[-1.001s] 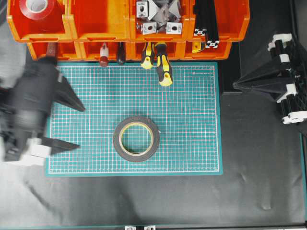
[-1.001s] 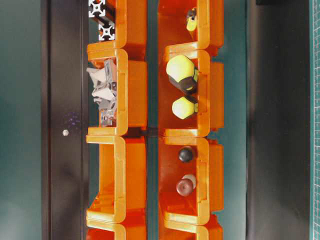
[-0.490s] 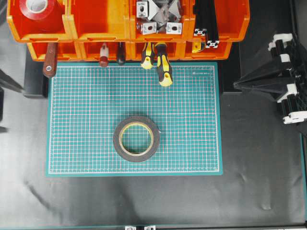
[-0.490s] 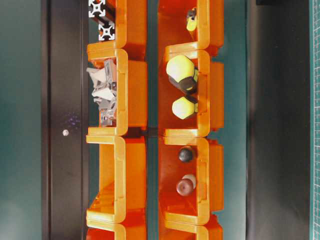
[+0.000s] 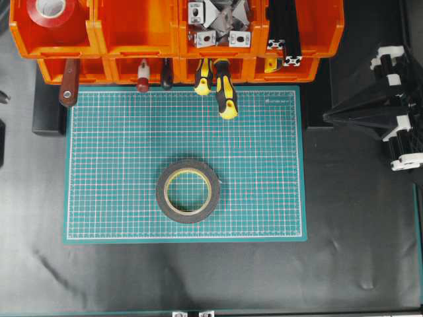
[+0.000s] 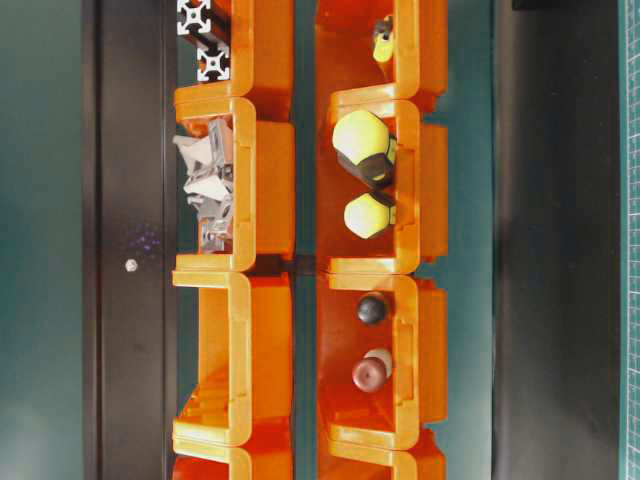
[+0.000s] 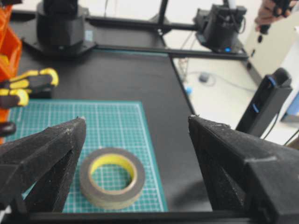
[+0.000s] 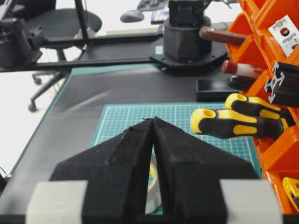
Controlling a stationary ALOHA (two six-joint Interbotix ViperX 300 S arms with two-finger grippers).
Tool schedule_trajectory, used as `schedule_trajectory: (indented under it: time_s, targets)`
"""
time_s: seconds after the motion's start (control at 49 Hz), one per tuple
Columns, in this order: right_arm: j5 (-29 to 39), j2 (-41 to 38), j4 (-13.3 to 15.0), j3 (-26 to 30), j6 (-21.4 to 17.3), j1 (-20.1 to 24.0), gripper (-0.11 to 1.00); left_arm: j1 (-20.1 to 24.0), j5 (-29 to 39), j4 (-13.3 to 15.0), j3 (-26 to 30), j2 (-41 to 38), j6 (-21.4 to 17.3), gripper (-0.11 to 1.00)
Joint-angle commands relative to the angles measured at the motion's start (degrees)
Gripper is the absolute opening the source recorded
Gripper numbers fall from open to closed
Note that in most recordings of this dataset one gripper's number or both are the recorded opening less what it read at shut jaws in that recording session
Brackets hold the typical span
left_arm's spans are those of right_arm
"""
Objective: Pick foam from container rack with left arm.
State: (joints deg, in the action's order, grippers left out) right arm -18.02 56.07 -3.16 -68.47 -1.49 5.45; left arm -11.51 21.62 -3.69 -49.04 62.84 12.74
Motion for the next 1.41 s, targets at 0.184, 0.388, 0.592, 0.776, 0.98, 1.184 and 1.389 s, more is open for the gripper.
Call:
schedule_trajectory:
  time_s: [0.184, 0.388, 0.592, 0.776, 0.98, 1.184, 1.389]
  targets:
    - [-0.70, -0.26, -0.09, 0.62, 0.09, 0.09, 0.01, 0.09, -0.62, -0.18, 0.35, -0.53, 0.26, 0.85]
    - [-0.79, -0.26, -0.09, 0.62, 0.09, 0.09, 0.01, 0.09, -0.62, -0.18, 0.09, -0.62, 0.70, 0.85]
    - [-0.79, -0.35, -0.09, 0.70, 0.09, 0.09, 0.01, 0.09, -0.62, -0.18, 0.00, -0.62, 0.70, 0.85]
    - [-0.79, -0.26, -0.09, 0.62, 0.09, 0.09, 0.01, 0.09, -0.70, -0.18, -0.26, -0.62, 0.79, 0.85]
    - [-0.79, -0.35, -0.09, 0.62, 0.09, 0.09, 0.01, 0.09, -0.62, -0.18, -0.26, -0.62, 0.79, 0.85]
    - [-0.79, -0.35, -0.09, 0.62, 0.18, 0.09, 0.01, 0.09, -0.62, -0.18, -0.35, -0.62, 0.88, 0.85]
    - [-0.53, -0.26, -0.09, 0.62, 0.09, 0.09, 0.01, 0.09, -0.62, -0.18, -0.79, -0.62, 1.05, 0.85]
